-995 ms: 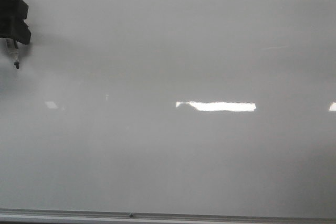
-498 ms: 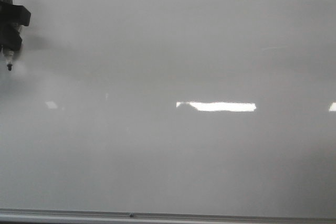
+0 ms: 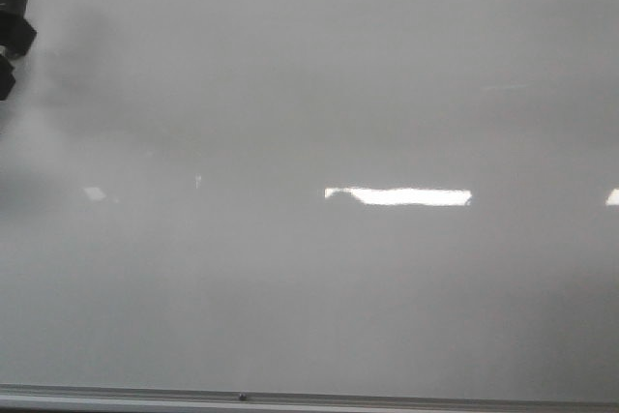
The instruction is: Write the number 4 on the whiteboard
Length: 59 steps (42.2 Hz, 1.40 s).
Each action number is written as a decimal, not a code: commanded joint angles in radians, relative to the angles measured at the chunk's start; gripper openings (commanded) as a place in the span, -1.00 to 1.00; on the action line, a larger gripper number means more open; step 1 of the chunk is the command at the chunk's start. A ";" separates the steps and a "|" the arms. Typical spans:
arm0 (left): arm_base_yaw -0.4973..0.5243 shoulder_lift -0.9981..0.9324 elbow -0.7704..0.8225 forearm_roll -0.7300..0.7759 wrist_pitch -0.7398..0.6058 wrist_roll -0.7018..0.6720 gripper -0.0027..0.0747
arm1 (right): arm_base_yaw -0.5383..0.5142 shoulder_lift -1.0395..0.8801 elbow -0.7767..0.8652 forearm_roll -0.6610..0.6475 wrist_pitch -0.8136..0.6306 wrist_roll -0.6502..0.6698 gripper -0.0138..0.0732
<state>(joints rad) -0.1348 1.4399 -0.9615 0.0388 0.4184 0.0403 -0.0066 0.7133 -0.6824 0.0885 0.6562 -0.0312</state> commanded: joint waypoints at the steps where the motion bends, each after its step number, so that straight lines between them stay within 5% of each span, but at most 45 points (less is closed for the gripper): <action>1: -0.021 -0.086 -0.080 0.041 0.127 0.054 -0.88 | -0.005 0.031 -0.085 0.012 0.029 -0.018 0.67; 10: -0.108 -0.146 -0.171 0.016 0.427 0.236 -0.88 | 0.017 0.118 -0.187 0.050 0.187 -0.088 0.67; 21: -0.223 -0.148 -0.274 -0.264 0.655 0.561 -0.88 | 0.121 0.230 -0.263 0.157 0.255 -0.296 0.67; 31: -0.446 -0.143 -0.313 -0.271 0.641 0.701 -0.88 | 0.322 0.335 -0.348 0.182 0.274 -0.502 0.67; 43: -0.584 -0.143 -0.313 -0.268 0.629 0.713 -0.88 | 0.561 0.393 -0.426 0.256 0.269 -0.795 0.67; 59: -0.627 -0.143 -0.313 -0.268 0.629 0.731 -0.88 | 0.730 0.522 -0.582 0.274 0.244 -0.818 0.67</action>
<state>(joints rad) -0.7525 1.3258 -1.2418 -0.2107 1.0871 0.7719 0.7090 1.2329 -1.2058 0.3317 0.9488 -0.8380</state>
